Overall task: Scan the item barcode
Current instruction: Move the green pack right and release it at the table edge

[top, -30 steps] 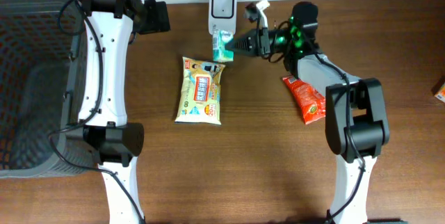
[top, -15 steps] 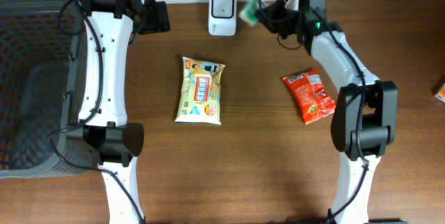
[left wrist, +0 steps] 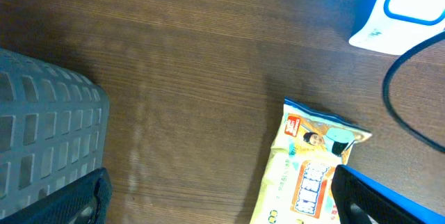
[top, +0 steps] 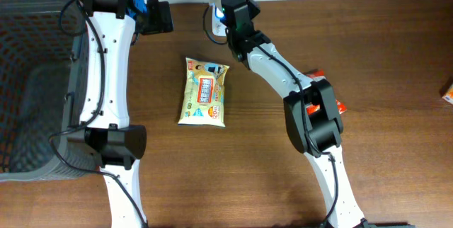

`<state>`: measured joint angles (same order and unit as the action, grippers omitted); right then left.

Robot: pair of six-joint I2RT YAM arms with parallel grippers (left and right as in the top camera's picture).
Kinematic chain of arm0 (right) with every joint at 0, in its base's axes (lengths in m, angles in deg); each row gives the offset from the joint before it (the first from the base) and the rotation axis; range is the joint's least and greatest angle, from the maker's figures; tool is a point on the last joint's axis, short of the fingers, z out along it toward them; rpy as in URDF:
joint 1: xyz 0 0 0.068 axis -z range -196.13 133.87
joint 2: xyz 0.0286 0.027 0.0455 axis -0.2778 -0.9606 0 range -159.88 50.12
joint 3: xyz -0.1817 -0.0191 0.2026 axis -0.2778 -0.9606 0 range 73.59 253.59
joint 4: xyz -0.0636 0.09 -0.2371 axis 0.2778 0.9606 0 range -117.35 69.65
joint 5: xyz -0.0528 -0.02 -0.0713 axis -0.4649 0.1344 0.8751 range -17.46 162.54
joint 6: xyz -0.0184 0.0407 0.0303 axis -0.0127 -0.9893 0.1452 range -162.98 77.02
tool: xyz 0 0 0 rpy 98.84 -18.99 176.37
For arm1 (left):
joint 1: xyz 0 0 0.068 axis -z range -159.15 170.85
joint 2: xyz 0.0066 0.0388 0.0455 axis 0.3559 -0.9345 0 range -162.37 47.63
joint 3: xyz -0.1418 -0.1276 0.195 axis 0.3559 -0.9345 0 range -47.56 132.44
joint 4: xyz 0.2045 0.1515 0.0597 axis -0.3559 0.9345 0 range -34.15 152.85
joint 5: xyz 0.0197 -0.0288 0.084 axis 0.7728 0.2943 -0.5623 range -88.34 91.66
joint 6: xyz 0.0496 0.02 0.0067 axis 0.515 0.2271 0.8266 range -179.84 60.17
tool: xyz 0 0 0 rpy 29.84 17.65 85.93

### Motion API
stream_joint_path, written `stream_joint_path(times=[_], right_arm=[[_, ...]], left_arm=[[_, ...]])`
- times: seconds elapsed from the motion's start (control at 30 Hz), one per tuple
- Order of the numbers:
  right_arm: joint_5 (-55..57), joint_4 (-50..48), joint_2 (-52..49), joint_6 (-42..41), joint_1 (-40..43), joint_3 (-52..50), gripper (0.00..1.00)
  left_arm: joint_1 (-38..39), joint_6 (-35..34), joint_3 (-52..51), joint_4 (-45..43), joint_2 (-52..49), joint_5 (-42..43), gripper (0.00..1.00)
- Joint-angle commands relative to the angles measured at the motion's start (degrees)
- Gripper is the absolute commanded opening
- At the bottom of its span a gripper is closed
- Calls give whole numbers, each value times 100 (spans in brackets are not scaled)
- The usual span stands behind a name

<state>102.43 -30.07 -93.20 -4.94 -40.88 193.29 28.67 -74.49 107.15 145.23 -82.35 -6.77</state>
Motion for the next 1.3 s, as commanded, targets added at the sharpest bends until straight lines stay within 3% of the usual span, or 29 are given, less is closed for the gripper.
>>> stream_joint_path(times=[0.0, 0.03, 0.1, 0.2, 0.3, 0.33, 0.37, 0.43, 0.5, 0.57, 0.6, 0.63, 0.77, 1.03, 1.13, 1.17, 1.27], right_arm=[[1237, 1263, 584, -1753, 697, 579, 4], [1239, 2098, 758, -2570, 1104, 608, 4], [1185, 4273, 1075, -4533, 2721, 608, 4], [120, 5698, 1075, -5060, 4454, 579, 4], [-1143, 5912, 1073, -5056, 5633, 278, 8], [-1145, 5886, 1073, -5056, 5860, 125, 26], [-1147, 5890, 1073, -5058, 6022, 72, 58], [-1185, 6190, 1207, -5056, 6059, 131, 99], [-1891, 6533, 1668, -5051, 5794, 151, 99], [-3010, 7044, 2024, -4881, 5567, 151, 99], [-5007, 7956, 2223, -3539, 5158, 149, 99], [-5440, 8546, 2179, -2800, 4750, 116, 99], [-4701, 8310, 2079, -2712, 3740, -776, 99], [-4771, 5766, 2074, -2802, 3768, -3539, 98], [-4828, 5665, 2072, -3012, 3768, -3617, 18], [-4835, 5676, 2072, -3191, 3768, -3550, 4], [-4979, 6384, 2083, -3307, 3746, -2562, 4]], left_arm=[[0, -52, -17, -13, 11, -42, 99], [0, -52, -17, -13, 11, -42, 99], [0, -52, -17, -13, 11, -42, 99], [0, -52, -17, -13, 11, -42, 99], [0, -52, -17, -13, 11, -42, 99], [0, -52, -17, -13, 11, -42, 99], [0, -52, -17, -13, 11, -42, 99], [0, -52, -17, -13, 11, -42, 99], [0, -52, -17, -13, 11, -42, 99], [0, -52, -17, -13, 11, -42, 99], [0, -52, -17, -13, 11, -42, 99], [0, -52, -17, -13, 11, -42, 99], [0, -52, -17, -13, 11, -42, 99], [0, -52, -17, -13, 11, -42, 99], [0, -52, -17, -13, 11, -42, 99], [0, -52, -17, -13, 11, -42, 99], [0, -52, -17, -13, 11, -42, 99]])
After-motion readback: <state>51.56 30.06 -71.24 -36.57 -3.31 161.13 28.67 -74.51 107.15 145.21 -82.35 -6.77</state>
